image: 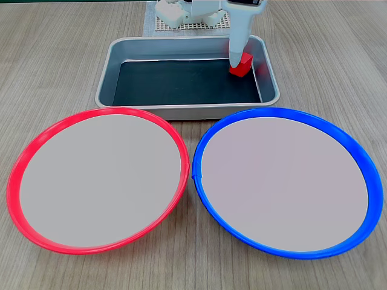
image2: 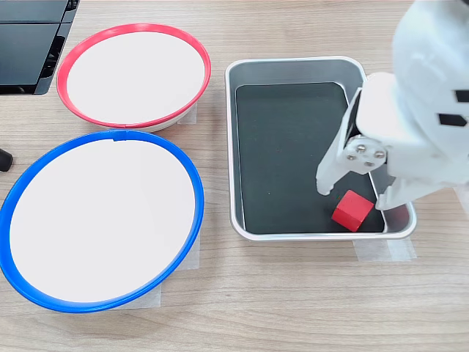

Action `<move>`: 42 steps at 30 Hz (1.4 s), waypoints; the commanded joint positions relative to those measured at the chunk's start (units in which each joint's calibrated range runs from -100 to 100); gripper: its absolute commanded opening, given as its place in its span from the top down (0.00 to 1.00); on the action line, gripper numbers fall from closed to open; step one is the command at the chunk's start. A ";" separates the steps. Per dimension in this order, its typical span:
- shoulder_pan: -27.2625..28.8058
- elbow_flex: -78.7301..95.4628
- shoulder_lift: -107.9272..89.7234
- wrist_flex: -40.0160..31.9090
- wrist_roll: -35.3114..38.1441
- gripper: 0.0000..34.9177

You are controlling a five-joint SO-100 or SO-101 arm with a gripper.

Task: Move a red block from tray to red dish

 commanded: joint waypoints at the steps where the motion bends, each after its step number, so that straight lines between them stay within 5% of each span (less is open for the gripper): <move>1: 1.02 0.85 0.55 -2.64 0.15 0.46; 10: 2.34 2.21 2.76 -7.01 -0.10 0.57; 23: 3.94 1.67 2.59 -8.17 2.88 0.99; 30: 16.36 0.48 -9.43 -3.71 14.36 0.99; 35: 25.49 -0.43 -15.83 -14.94 30.28 0.99; 42: 33.21 -1.07 -9.43 -43.41 47.03 0.99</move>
